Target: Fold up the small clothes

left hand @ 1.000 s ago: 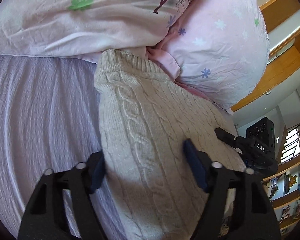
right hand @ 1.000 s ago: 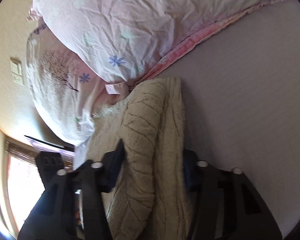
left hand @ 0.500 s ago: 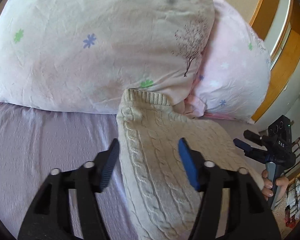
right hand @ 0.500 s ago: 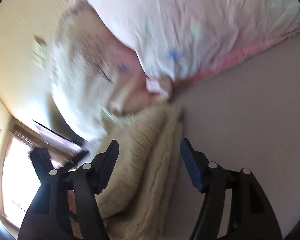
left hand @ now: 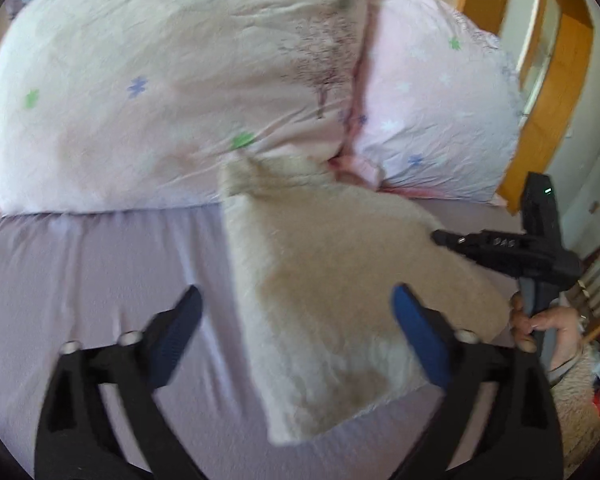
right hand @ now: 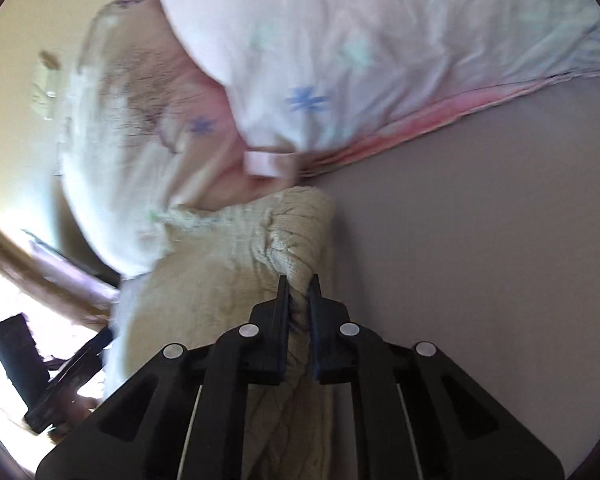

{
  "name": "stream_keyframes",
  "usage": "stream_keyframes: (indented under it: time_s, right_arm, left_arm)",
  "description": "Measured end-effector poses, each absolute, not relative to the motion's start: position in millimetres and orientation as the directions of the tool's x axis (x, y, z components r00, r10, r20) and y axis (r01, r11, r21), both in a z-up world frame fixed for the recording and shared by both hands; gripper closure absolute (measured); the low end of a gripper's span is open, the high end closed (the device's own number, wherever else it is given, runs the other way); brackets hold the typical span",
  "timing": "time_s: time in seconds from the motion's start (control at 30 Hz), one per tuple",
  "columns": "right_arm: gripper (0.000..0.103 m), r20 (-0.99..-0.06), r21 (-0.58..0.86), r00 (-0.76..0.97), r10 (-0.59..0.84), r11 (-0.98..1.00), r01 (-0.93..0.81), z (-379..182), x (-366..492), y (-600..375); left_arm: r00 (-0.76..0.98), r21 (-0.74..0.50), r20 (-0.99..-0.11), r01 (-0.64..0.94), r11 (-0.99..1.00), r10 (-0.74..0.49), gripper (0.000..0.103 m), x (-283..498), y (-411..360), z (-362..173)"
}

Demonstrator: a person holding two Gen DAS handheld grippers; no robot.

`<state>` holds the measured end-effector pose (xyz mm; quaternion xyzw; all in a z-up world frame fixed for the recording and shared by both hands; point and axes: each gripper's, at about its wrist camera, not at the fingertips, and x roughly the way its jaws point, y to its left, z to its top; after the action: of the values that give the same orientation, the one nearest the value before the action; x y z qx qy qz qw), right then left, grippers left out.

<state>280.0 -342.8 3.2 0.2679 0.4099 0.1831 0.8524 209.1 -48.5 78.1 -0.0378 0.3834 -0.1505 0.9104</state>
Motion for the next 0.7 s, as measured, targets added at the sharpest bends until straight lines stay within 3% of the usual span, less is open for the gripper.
stream_keyframes:
  time_s: [0.07, 0.13, 0.17, 0.2, 0.27, 0.4, 0.57, 0.7]
  right_arm:
    - [0.09, -0.609, 0.561, 0.619, 0.496, 0.821, -0.106, 17, 273, -338]
    - [0.069, -0.611, 0.514, 0.666, 0.428, 0.854, -0.077, 33, 260, -345]
    - [0.032, -0.61, 0.494, 0.69, 0.39, 0.868, -0.054, 44, 250, -348]
    - [0.002, -0.583, 0.495, 0.714, 0.386, 0.867, -0.064, 54, 240, -352]
    - [0.001, -0.519, 0.478, 0.752, 0.406, 0.868, -0.138, 74, 207, -354]
    - [0.001, -0.596, 0.353, 0.725, 0.346, 0.923, -0.15, 72, 168, -338]
    - [0.001, -0.656, 0.35, 0.659, 0.368, 0.922, -0.166, 41, 131, -316]
    - [0.001, -0.719, 0.183, 0.658, 0.224, 0.974, -0.133, 24, 122, -282]
  left_arm:
    - [0.677, -0.174, -0.684, 0.208, 0.963, -0.27, 0.002, 192, -43, 74]
    - [0.678, -0.152, -0.697, 0.175, 0.973, -0.231, 0.002, 181, -39, 72]
    - [0.682, -0.129, -0.705, 0.147, 0.981, -0.195, 0.002, 175, -37, 72]
    - [0.686, -0.087, -0.714, 0.109, 0.99, -0.138, 0.002, 167, -35, 71]
    - [0.69, -0.042, -0.718, 0.087, 0.995, -0.091, 0.002, 154, -32, 69]
    - [0.647, -0.02, -0.758, 0.094, 0.995, -0.076, 0.002, 138, -28, 53]
    - [0.594, -0.017, -0.801, 0.111, 0.994, -0.08, 0.002, 136, -35, 31]
    - [0.57, 0.078, -0.821, 0.136, 0.988, -0.013, 0.002, 138, -50, 19]
